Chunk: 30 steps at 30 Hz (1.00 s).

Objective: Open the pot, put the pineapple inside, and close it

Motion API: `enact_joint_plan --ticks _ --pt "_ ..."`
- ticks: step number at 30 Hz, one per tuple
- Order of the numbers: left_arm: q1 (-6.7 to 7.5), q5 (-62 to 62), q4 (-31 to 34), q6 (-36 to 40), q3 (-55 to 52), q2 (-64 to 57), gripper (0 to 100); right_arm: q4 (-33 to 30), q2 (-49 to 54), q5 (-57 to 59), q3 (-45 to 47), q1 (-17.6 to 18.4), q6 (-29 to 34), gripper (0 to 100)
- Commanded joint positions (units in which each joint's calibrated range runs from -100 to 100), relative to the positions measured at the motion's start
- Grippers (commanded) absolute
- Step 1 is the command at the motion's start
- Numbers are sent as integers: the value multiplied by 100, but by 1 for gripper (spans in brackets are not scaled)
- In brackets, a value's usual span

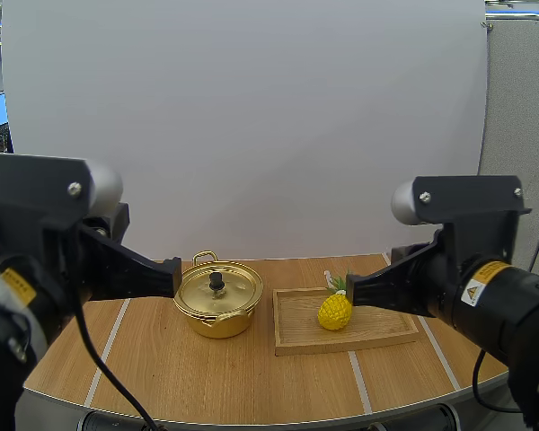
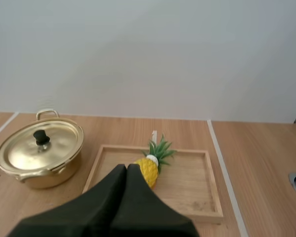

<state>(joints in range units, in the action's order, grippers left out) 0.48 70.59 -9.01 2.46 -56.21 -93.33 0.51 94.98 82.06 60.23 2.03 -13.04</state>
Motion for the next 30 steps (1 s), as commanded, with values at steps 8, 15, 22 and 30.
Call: enact_joint_plan --ticks 8,15,22,30 --pt "-12 -379 -40 3 29 1817 0 2 -1679 -136 -56 -21 0 0" --pt "-12 -1162 -40 3 29 2976 0 2 -2669 -751 -56 -21 0 0" --pt "-12 -1217 -53 3 29 3577 1 2 -2970 -775 -56 -21 0 0" --pt "-12 -1332 -53 3 29 3632 61 29 -2970 -953 -56 -21 0 32"
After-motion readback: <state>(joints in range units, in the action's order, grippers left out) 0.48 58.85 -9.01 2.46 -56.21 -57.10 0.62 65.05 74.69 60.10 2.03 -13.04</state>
